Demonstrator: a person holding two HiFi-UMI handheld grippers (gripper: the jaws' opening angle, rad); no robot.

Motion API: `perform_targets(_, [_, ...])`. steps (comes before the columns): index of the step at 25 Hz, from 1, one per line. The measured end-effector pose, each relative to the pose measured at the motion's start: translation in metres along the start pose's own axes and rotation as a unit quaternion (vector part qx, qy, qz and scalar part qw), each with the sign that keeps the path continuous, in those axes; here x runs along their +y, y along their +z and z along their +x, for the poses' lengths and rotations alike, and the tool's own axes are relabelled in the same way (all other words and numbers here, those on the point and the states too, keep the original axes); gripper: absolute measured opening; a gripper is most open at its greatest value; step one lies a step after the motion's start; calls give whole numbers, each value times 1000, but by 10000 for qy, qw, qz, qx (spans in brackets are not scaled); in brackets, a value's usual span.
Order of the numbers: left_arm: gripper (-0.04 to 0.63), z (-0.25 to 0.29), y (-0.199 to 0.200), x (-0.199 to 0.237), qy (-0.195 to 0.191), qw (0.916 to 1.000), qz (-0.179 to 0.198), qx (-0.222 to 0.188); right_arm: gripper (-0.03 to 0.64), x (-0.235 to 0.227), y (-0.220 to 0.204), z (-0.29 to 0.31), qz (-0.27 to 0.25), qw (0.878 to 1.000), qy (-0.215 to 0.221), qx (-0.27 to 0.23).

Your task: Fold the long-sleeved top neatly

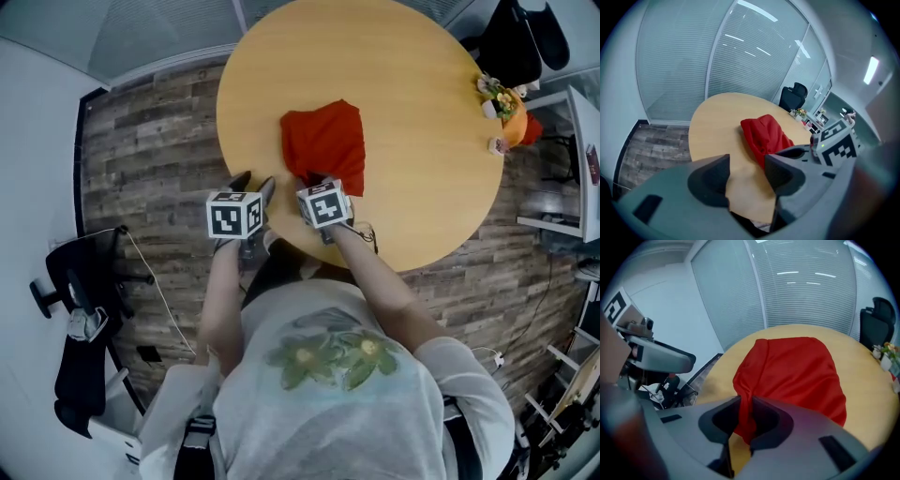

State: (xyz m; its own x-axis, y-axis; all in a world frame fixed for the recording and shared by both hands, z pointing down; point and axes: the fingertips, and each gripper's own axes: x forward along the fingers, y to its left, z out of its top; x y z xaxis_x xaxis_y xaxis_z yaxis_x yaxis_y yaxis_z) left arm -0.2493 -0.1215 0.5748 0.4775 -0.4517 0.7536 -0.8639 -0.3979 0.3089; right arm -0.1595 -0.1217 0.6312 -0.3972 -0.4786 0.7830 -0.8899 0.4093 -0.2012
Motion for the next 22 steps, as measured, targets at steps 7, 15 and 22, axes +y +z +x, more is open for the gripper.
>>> perform_targets(7, [215,3,-10,11,-227,9995,133,199,90,-2,-7,13,308,9993,-4,213])
perform_targets(15, [215,6,1,7,-513,9976,423,204,193,11,3,0,828,9947,606,17])
perform_targets(22, [215,-2,14,-5,-674,9961,567,21,193,8,31,-56,993,9905,555,-772])
